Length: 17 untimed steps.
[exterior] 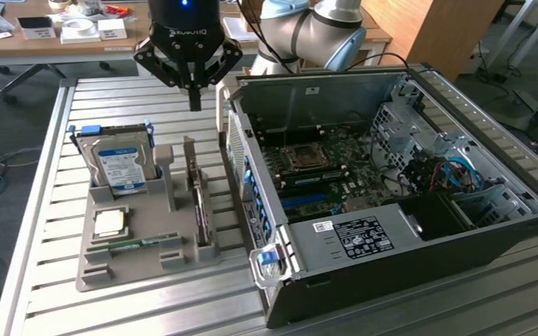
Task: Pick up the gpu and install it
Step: 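Reach for the gpu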
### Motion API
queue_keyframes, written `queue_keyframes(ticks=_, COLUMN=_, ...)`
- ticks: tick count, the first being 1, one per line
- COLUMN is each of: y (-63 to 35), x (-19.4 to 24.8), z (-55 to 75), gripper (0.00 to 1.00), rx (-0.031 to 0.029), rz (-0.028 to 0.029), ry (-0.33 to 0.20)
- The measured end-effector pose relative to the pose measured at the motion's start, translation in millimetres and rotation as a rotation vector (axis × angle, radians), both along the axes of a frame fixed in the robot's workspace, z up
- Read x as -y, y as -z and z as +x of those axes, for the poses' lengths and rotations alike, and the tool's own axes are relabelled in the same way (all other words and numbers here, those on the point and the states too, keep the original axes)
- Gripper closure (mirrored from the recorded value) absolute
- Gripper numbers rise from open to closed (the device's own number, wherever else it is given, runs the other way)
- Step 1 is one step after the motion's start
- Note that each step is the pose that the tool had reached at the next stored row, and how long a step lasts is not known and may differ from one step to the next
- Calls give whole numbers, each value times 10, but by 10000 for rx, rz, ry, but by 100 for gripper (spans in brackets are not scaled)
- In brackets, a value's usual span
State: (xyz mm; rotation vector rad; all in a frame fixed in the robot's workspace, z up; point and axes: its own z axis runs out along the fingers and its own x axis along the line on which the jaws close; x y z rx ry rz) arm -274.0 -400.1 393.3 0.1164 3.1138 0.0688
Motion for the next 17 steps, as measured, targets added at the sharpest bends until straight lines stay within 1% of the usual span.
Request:
queue_keyframes(ticks=6, y=0, x=42, z=-6, gripper=89, rx=1, rz=1, ry=0)
queue_keyframes(ticks=17, y=0, x=145, z=-24, gripper=89, rx=0, rz=-1, ry=1)
